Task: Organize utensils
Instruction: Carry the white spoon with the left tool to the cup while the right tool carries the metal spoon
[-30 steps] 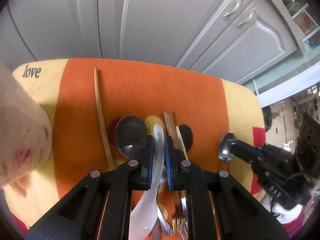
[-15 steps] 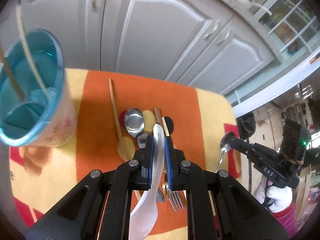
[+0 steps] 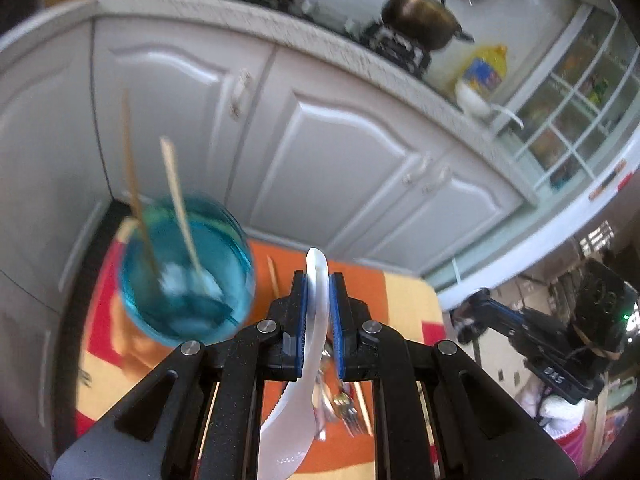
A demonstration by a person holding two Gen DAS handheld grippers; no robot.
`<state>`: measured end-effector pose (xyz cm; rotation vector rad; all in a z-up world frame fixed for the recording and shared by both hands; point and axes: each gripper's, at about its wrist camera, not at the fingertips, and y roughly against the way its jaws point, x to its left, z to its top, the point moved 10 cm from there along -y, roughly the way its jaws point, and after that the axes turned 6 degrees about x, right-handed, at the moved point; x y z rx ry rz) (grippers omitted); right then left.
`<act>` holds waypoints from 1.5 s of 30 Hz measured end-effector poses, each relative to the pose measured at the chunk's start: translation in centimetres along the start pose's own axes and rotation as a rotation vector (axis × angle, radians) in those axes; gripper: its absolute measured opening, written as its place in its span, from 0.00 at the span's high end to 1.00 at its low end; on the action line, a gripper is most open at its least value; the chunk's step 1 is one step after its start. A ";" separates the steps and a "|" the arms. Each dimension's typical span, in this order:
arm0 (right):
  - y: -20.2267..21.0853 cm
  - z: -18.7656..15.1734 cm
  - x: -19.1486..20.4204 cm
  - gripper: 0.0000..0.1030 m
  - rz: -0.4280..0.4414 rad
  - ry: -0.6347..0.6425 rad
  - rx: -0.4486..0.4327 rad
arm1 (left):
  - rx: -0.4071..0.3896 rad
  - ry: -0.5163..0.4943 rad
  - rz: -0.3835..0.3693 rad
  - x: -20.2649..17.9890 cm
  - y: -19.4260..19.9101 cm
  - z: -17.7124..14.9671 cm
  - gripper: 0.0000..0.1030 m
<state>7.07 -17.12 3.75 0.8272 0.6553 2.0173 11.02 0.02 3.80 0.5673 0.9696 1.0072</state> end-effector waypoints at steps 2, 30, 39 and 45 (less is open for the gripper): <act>0.0 2.0 1.5 0.97 0.011 0.025 -0.026 | -0.035 0.022 0.023 1.7 1.1 1.7 0.91; -12.3 15.9 8.8 0.98 -0.111 0.217 -0.127 | -0.243 0.138 -0.080 10.8 -2.6 9.2 0.91; -14.9 14.6 9.1 0.98 -0.122 0.260 -0.102 | -0.344 0.061 -0.066 10.9 -2.5 8.5 0.91; -15.7 13.0 9.9 0.98 -0.138 0.315 -0.084 | -0.411 0.024 -0.061 10.5 -1.6 7.8 0.91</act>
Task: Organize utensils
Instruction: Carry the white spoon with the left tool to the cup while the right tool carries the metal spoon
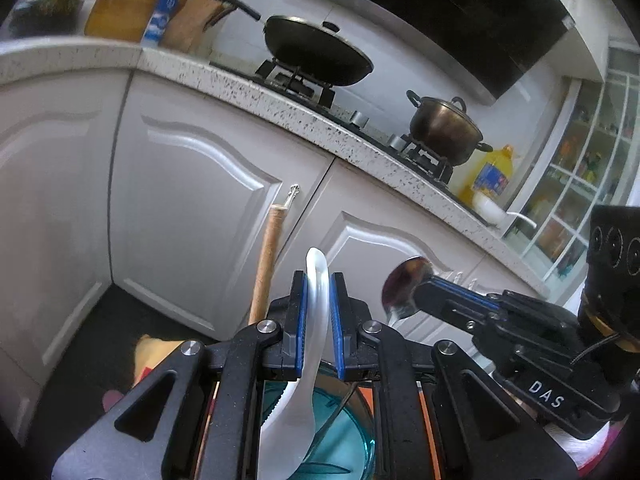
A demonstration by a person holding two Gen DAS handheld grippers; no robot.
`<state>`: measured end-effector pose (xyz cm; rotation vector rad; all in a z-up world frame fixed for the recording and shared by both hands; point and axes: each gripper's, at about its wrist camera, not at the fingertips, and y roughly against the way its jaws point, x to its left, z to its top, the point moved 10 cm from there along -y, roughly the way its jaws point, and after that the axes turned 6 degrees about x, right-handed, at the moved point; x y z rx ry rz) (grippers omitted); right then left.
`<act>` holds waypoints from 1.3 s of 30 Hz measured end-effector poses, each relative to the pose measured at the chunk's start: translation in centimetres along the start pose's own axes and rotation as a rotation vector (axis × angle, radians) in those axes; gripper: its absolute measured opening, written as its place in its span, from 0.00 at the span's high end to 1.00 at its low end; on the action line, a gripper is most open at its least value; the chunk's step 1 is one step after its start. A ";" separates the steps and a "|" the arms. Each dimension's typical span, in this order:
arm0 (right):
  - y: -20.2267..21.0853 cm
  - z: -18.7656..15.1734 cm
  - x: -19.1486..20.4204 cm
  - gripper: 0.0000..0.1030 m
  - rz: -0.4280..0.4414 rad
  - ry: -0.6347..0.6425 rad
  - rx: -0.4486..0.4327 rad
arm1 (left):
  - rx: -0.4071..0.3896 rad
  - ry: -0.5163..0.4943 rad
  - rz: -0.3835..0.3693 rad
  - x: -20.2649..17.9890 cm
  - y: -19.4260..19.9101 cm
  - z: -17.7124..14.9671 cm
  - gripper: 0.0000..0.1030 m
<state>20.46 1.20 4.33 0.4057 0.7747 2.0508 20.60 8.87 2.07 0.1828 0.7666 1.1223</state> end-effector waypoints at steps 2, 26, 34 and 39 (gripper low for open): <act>-0.2 -0.3 0.2 0.97 0.005 -0.001 0.005 | -0.020 -0.023 0.001 -0.4 0.2 0.2 0.91; -0.5 -1.5 -0.1 0.97 0.029 -0.032 0.040 | -0.100 -0.117 -0.002 -0.1 -0.2 -1.7 0.91; -0.7 -2.3 -0.1 0.97 0.046 -0.033 0.060 | -0.094 -0.100 -0.003 0.4 0.0 -2.5 0.91; -0.9 -2.6 0.3 0.96 0.076 -0.032 0.073 | -0.049 -0.088 -0.003 0.7 0.3 -4.1 0.91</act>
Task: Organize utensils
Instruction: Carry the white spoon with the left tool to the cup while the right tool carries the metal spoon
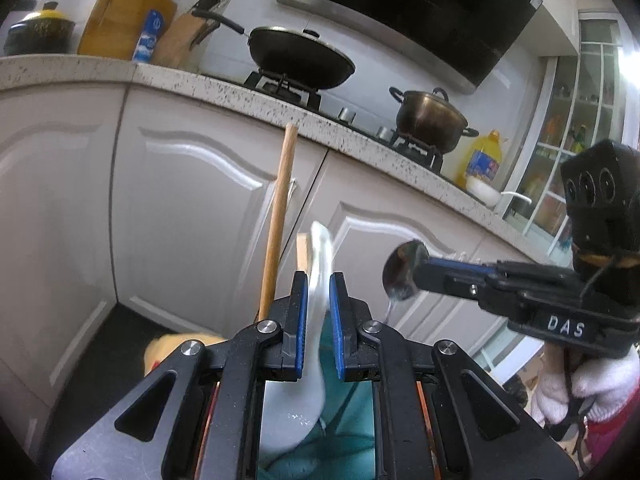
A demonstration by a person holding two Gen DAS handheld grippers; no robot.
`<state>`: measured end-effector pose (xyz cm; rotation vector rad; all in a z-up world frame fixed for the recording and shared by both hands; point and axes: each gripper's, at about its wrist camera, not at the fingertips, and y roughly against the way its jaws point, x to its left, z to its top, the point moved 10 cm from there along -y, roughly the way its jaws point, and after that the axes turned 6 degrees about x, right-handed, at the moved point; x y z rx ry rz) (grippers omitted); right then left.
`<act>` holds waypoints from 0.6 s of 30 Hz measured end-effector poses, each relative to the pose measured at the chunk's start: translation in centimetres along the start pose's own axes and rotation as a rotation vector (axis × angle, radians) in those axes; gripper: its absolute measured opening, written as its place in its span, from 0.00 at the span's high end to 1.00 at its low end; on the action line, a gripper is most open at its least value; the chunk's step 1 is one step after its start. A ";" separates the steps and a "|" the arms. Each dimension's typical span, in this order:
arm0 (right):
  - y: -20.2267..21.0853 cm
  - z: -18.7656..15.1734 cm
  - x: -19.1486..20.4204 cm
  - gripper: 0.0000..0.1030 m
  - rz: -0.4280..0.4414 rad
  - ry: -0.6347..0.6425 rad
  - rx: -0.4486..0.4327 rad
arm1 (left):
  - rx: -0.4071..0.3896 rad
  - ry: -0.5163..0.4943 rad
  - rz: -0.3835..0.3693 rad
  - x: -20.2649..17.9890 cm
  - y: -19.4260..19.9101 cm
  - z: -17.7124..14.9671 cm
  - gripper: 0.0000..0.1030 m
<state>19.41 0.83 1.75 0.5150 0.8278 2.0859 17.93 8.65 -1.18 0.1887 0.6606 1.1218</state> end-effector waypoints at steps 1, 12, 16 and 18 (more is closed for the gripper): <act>-0.1 -0.1 0.1 0.96 0.001 0.004 0.003 | 0.006 0.003 -0.003 0.0 0.1 -0.2 0.91; -1.1 -1.2 0.1 0.95 0.038 -0.040 0.052 | 0.053 0.019 -0.013 0.0 1.1 -1.2 0.91; -1.1 -1.2 0.2 0.96 0.049 -0.047 0.057 | 0.098 0.007 -0.007 0.0 2.0 -2.0 0.91; -1.3 -1.3 0.0 0.94 0.052 -0.051 0.067 | 0.115 0.013 0.001 0.4 2.4 -2.1 0.91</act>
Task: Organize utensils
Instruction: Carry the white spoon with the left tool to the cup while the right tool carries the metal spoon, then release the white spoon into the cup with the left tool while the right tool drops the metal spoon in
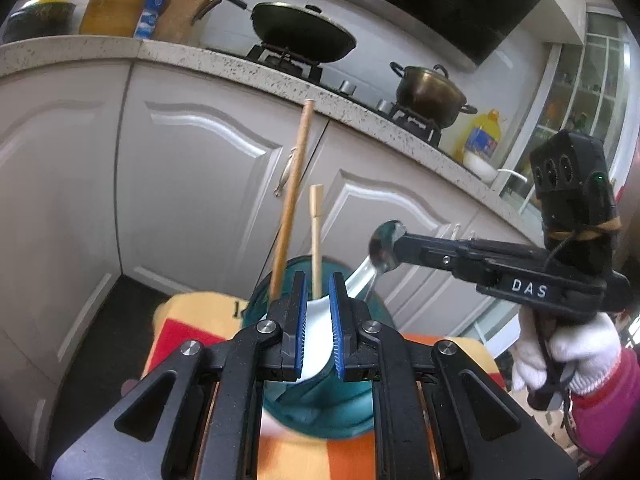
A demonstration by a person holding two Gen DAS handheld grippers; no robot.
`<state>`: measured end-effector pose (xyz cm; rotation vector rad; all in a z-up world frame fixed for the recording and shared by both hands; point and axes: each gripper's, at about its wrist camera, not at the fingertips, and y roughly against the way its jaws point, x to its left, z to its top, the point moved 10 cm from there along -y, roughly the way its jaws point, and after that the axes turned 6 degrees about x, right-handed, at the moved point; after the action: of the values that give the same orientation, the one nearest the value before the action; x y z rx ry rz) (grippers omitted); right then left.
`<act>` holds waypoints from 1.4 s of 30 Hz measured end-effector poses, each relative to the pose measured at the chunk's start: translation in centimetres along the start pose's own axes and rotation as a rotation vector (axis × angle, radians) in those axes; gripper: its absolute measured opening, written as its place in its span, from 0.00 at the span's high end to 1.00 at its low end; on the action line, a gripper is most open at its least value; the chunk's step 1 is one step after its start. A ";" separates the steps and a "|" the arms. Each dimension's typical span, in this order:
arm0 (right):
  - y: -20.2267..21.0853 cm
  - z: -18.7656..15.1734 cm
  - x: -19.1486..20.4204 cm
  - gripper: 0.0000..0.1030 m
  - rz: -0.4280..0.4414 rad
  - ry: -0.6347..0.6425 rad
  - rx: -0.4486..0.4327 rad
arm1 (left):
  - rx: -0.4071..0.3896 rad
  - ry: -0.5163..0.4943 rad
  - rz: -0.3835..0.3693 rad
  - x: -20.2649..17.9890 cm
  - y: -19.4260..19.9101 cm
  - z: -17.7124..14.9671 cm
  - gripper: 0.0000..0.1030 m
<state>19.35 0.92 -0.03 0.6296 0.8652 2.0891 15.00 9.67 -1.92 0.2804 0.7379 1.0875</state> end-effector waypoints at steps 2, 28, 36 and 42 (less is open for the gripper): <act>0.2 0.1 -0.5 0.88 0.004 -0.020 0.002 | 0.022 0.009 0.003 0.4 0.3 -0.2 0.91; -3.3 0.9 -4.7 0.96 0.435 -0.444 -0.039 | 0.109 0.009 0.001 -0.5 -0.2 -2.2 0.90; -1.0 2.0 -4.7 0.96 0.395 -0.410 -0.073 | 0.121 -0.024 -0.015 -1.5 0.1 -2.3 0.88; 2.0 0.1 -1.4 0.94 0.455 -0.290 -0.042 | 0.139 -0.007 -0.009 -0.7 0.0 -2.4 0.76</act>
<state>19.29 -1.09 1.31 1.1592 0.5456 2.3223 13.25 8.68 -3.41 0.3981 0.8093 1.0284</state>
